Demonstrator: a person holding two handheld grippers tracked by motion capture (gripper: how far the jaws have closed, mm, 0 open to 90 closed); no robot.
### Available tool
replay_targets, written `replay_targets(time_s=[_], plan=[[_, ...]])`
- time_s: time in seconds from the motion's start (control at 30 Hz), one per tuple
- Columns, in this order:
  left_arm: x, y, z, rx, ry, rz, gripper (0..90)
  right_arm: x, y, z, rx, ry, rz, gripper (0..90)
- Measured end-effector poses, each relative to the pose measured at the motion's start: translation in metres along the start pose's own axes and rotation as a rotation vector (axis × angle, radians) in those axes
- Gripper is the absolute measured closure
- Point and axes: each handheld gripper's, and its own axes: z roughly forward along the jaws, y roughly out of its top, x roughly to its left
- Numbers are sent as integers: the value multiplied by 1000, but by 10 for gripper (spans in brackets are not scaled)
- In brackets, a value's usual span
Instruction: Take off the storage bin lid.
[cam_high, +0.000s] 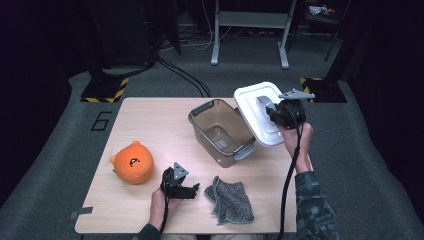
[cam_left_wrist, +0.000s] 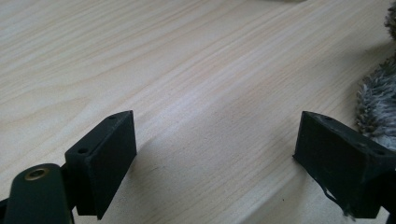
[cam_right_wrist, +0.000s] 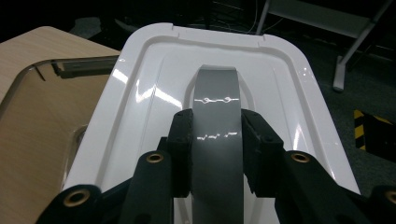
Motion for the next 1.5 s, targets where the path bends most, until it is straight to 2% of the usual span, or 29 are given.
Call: replay_targets(time_s=[0.13,0.3,0.6,0.77,1.4,1.5], plan=[[0,0,0,3,-3,-1,123,-13,-8,-2,7,-32,34,667],[1,0,0,8,-8,-2,123,-28,-20,0,32,-86,49,667],[1,0,0,12,-11,-3,122,-45,-49,17,95,-142,107,667],[1,0,0,12,-15,-9,123,-46,-64,33,138,-175,123,667],[1,0,0,12,-12,-7,123,-36,-95,62,180,-187,204,666],[1,0,0,12,-10,-3,123,-34,-99,67,189,-203,209,666]])
